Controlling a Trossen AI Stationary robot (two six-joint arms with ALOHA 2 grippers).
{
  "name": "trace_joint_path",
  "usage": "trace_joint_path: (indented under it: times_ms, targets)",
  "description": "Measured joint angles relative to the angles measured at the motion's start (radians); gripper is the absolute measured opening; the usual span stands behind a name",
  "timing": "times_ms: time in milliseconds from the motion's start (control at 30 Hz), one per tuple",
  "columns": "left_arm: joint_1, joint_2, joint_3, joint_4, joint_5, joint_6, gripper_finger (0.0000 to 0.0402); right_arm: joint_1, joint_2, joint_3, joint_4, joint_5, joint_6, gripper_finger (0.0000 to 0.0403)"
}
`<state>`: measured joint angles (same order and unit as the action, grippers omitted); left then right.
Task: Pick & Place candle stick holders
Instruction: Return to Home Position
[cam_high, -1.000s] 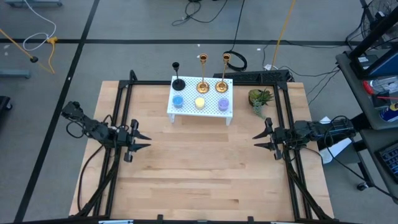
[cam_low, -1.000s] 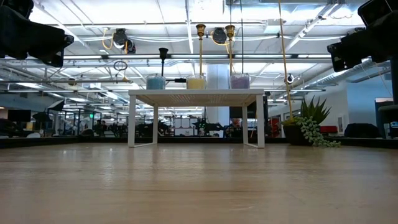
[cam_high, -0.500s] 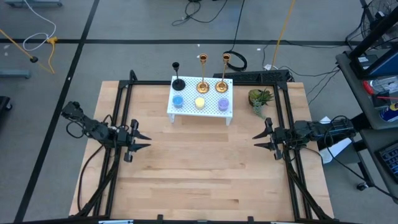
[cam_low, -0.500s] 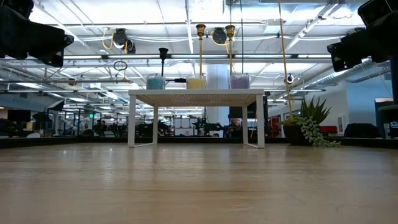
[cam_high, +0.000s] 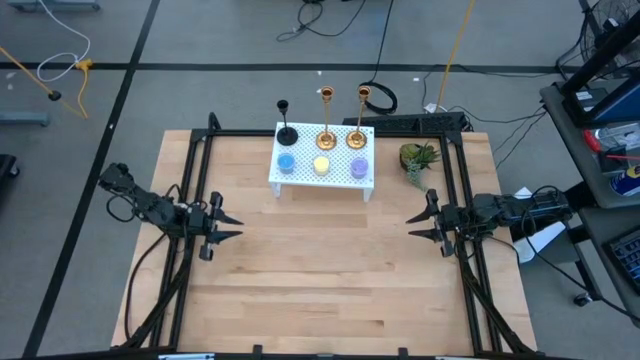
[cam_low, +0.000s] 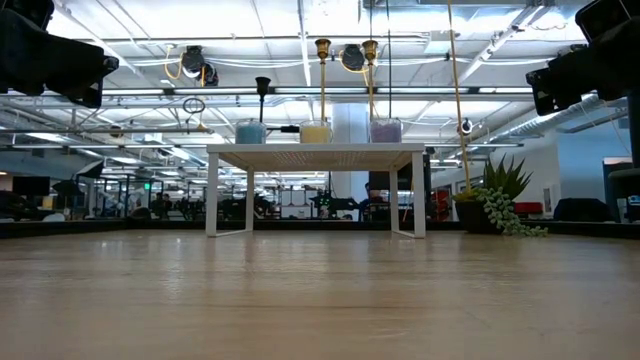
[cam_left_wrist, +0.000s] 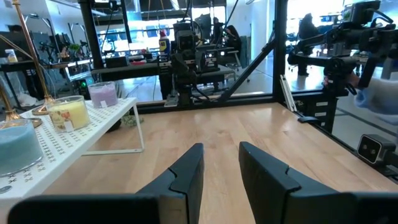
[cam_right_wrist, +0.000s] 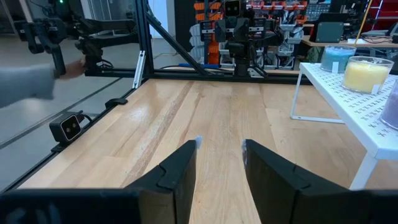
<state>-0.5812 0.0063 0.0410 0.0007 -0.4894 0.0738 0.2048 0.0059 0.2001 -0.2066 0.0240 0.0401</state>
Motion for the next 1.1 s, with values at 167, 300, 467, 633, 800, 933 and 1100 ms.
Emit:
trace_joint_path:
  times_ms: [167, 300, 467, 633, 800, 933, 1100]
  targets:
    - [0.000, 0.000, 0.000, 0.002, 0.000, 0.000, 0.0111, 0.000, 0.000, 0.000, 0.000, 0.000, 0.000, 0.0132]
    - [0.000, 0.000, 0.000, 0.002, 0.000, 0.000, 0.0111, 0.000, 0.000, 0.000, 0.000, 0.000, 0.000, 0.0132]
    - [0.000, 0.000, 0.000, 0.002, 0.000, 0.000, 0.0111, 0.000, 0.000, 0.000, 0.000, 0.000, 0.000, 0.0132]
    - [0.000, 0.000, 0.000, 0.002, 0.000, 0.000, 0.0111, 0.000, 0.000, 0.000, 0.000, 0.000, 0.000, 0.0132]
    - [0.000, 0.000, 0.000, 0.002, 0.000, 0.000, 0.0111, 0.000, 0.000, 0.000, 0.000, 0.000, 0.000, 0.0132]
    - [0.000, 0.000, 0.000, 0.002, 0.000, 0.000, 0.0111, 0.000, 0.000, 0.000, 0.002, 0.001, -0.029, 0.0132]
    - [0.000, 0.000, 0.000, 0.002, 0.000, 0.000, 0.0111, 0.000, 0.000, -0.008, 0.087, 0.000, -0.059, 0.0132]
